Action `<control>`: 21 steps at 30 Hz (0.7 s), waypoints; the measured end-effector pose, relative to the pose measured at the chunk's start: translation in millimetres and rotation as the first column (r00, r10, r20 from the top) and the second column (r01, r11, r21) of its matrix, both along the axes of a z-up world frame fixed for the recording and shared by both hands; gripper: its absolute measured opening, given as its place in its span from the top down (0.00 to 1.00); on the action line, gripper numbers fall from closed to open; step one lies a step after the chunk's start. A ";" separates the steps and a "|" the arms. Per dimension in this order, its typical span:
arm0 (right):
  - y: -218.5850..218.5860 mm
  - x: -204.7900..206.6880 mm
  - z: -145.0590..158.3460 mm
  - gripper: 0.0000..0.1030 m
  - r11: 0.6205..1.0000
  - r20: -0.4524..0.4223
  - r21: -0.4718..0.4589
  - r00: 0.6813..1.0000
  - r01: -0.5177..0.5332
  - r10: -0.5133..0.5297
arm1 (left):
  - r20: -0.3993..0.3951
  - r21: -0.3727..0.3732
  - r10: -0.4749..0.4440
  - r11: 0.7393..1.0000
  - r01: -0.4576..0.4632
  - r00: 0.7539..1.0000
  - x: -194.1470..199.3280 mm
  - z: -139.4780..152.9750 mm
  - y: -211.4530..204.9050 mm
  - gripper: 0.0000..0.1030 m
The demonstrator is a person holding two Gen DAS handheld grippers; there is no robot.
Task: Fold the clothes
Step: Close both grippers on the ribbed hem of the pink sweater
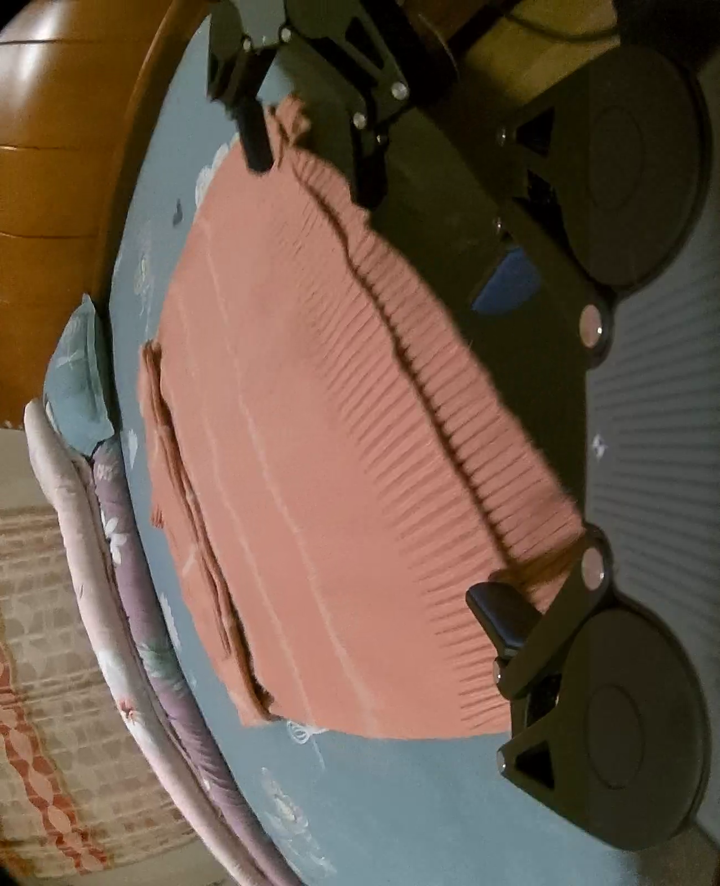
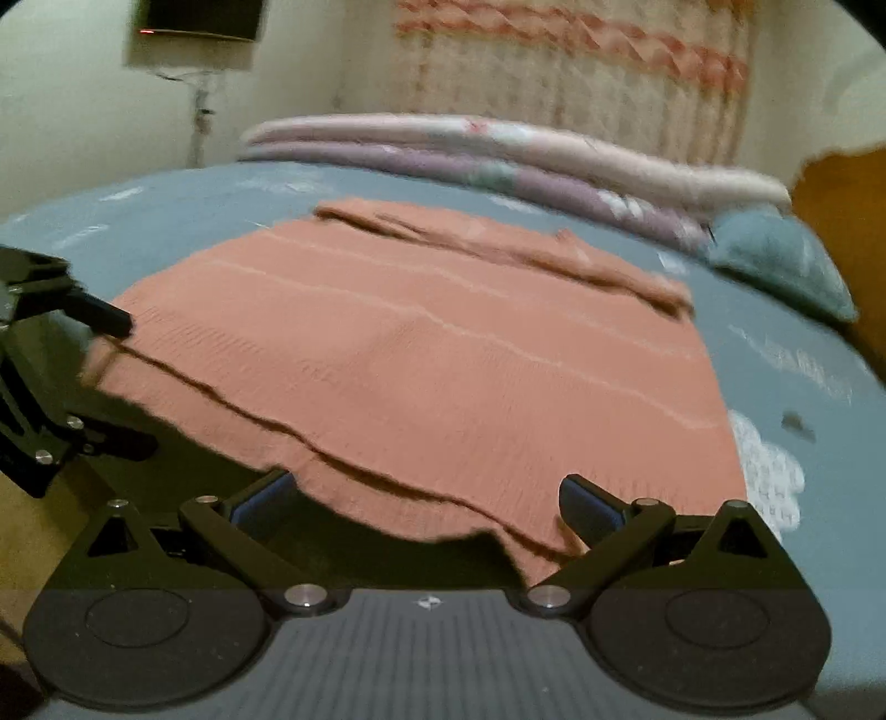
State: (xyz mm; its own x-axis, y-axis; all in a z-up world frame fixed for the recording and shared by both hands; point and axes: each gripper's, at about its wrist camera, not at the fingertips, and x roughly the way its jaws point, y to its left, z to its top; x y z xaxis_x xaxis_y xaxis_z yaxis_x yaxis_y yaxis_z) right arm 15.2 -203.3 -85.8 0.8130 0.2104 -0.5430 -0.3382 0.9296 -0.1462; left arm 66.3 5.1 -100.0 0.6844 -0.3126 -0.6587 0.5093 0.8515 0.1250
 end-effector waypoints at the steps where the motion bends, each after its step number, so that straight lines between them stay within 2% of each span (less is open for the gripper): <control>1: 3.7 -3.0 1.4 0.03 0.999 0.013 -0.018 1.000 -0.027 0.027 | 0.000 -0.013 0.003 1.000 -0.003 1.000 -1.5 2.5 1.1 0.01; 3: 11.4 -8.5 3.7 0.25 0.995 0.034 -0.060 0.996 -0.082 0.084 | 0.002 -0.036 0.020 0.999 -0.020 1.000 -5.0 6.7 4.5 0.01; 4: 15.9 -9.7 3.7 0.28 0.989 0.027 -0.092 0.992 -0.117 0.119 | 0.004 -0.042 0.029 0.999 -0.029 1.000 -7.5 7.3 6.2 0.01; 6: 23.6 -12.9 2.3 0.44 0.970 0.015 -0.152 0.981 -0.191 0.195 | 0.001 -0.048 0.042 0.998 -0.042 0.999 -10.4 6.7 9.5 0.01; 10: 44.8 -13.7 -4.7 0.58 0.905 0.011 -0.306 0.949 -0.296 0.314 | -0.004 -0.063 0.062 0.996 -0.063 0.998 -15.5 5.1 14.5 0.01; 14: 69.7 -15.1 -13.6 0.73 0.817 0.029 -0.457 0.912 -0.351 0.408 | 0.002 -0.076 0.074 0.994 -0.074 0.997 -20.5 5.8 17.3 0.01; 17: 78.8 -18.8 -12.0 0.87 0.775 0.031 -0.508 0.891 -0.376 0.453 | 0.006 -0.078 0.077 0.994 -0.076 0.997 -25.1 7.0 19.9 0.01; 20: 87.3 -21.6 -10.0 0.88 0.737 0.028 -0.547 0.871 -0.397 0.490 | 0.009 -0.080 0.082 0.994 -0.081 0.997 -27.3 8.5 23.8 0.01; 21: 88.1 -19.5 -8.0 0.88 0.748 0.022 -0.529 0.875 -0.400 0.483 | 0.011 -0.082 0.081 0.993 -0.080 0.997 -27.7 9.2 24.9 0.01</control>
State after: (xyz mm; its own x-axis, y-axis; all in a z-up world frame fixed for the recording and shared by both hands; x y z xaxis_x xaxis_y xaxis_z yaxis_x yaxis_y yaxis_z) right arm -4.3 -115.2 -93.8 0.7752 0.3035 -0.5540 -0.6279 0.4658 -0.6235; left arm 38.6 30.0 -90.9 0.7185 -0.3082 -0.6235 0.4375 0.8972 0.0606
